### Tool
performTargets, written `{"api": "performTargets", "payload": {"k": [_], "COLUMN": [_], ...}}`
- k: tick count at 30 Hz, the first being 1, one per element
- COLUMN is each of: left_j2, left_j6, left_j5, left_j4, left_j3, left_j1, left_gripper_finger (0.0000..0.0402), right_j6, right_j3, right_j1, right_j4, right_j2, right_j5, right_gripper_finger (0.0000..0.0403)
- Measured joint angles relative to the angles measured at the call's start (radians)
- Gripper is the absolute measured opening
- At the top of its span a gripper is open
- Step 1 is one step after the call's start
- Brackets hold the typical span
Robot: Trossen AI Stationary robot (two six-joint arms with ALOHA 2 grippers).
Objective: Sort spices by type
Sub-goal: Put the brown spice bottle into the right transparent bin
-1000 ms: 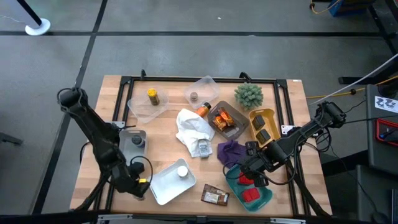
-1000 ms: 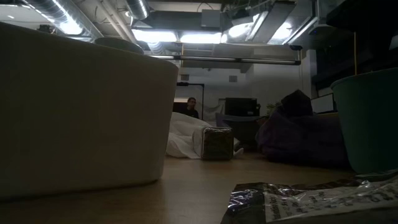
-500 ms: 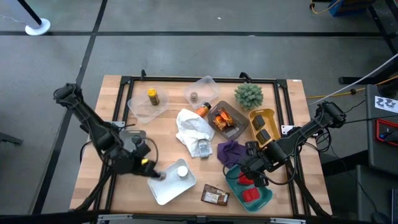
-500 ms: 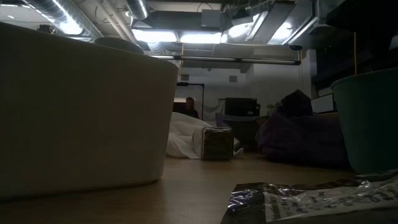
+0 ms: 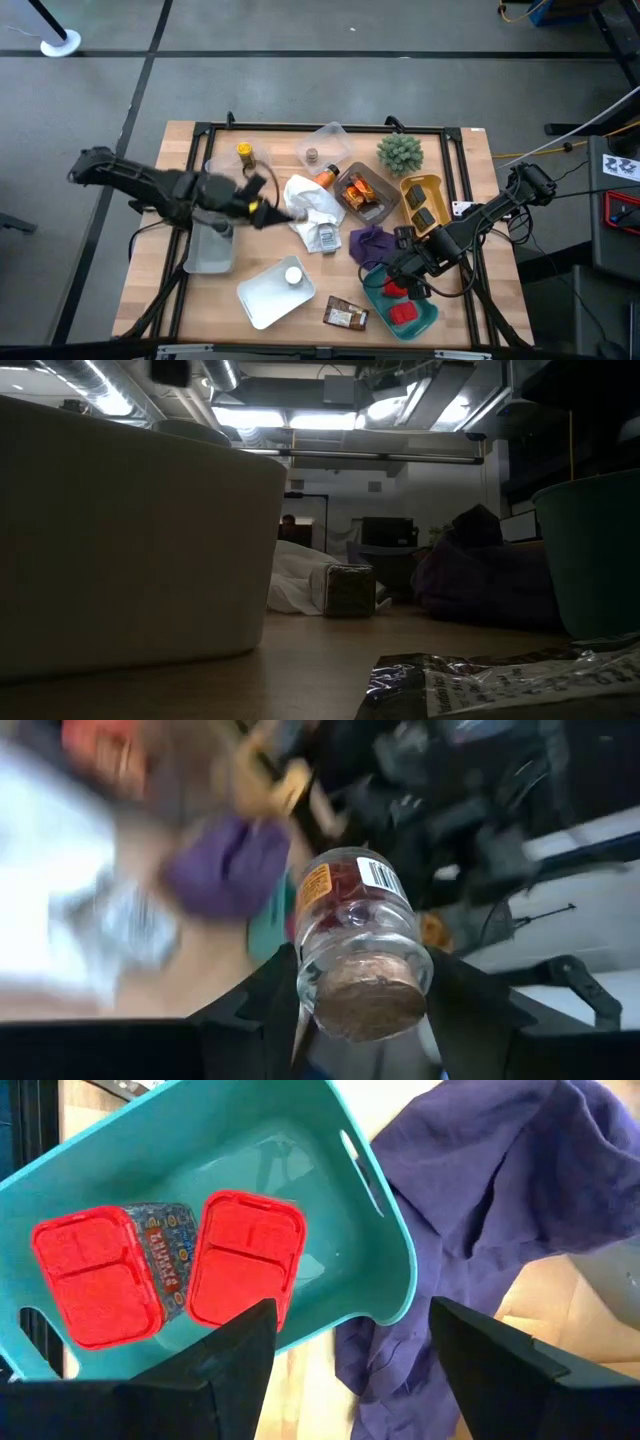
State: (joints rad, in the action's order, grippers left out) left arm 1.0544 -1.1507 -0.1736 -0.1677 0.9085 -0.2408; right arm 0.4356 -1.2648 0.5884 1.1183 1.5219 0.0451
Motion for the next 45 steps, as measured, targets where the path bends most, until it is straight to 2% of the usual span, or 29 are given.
{"api": "performTargets", "payload": {"k": [5, 11, 16, 21, 29, 34, 39, 45], "left_j2": [0.026, 0.121, 0.277, 0.480, 0.796, 0.956, 1.066, 1.125], "left_j6": [0.235, 0.404, 0.486, 0.604, 0.778, 0.842, 0.875, 0.892], "left_j5": [0.063, 0.216, 0.354, 0.419, 0.420, 0.383, 0.325, 0.268], "left_j4": [-0.003, -0.011, -0.042, -0.214, -0.507, -0.633, -0.723, -0.745], "left_j3": [0.086, 0.187, 0.304, 0.492, 0.828, 0.968, 1.025, 1.028], "left_j1": [0.195, 0.424, 0.578, 0.687, 0.803, 0.843, 0.868, 0.896], "left_gripper_finger": [0.0170, 0.0170, 0.0170, 0.0170, 0.0170, 0.0170, 0.0170, 0.0170], "right_j6": [-0.025, -0.026, -0.026, -0.026, -0.031, -0.051, -0.052, -0.052], "right_j3": [0.000, 0.000, 0.000, 0.000, 0.000, 0.000, 0.000, 0.000], "right_j1": [0.000, 0.000, 0.000, 0.000, 0.000, 0.000, 0.000, 0.000], "right_j4": [0.000, 0.001, 0.002, 0.002, 0.002, 0.001, 0.001, 0.001], "right_j2": [0.000, 0.000, 0.000, 0.000, 0.000, 0.000, 0.000, 0.000], "right_j5": [0.000, 0.000, 0.000, 0.000, 0.001, 0.001, 0.001, 0.001], "right_gripper_finger": [0.0262, 0.0262, 0.0262, 0.0262, 0.0262, 0.0262, 0.0262, 0.0262]}}
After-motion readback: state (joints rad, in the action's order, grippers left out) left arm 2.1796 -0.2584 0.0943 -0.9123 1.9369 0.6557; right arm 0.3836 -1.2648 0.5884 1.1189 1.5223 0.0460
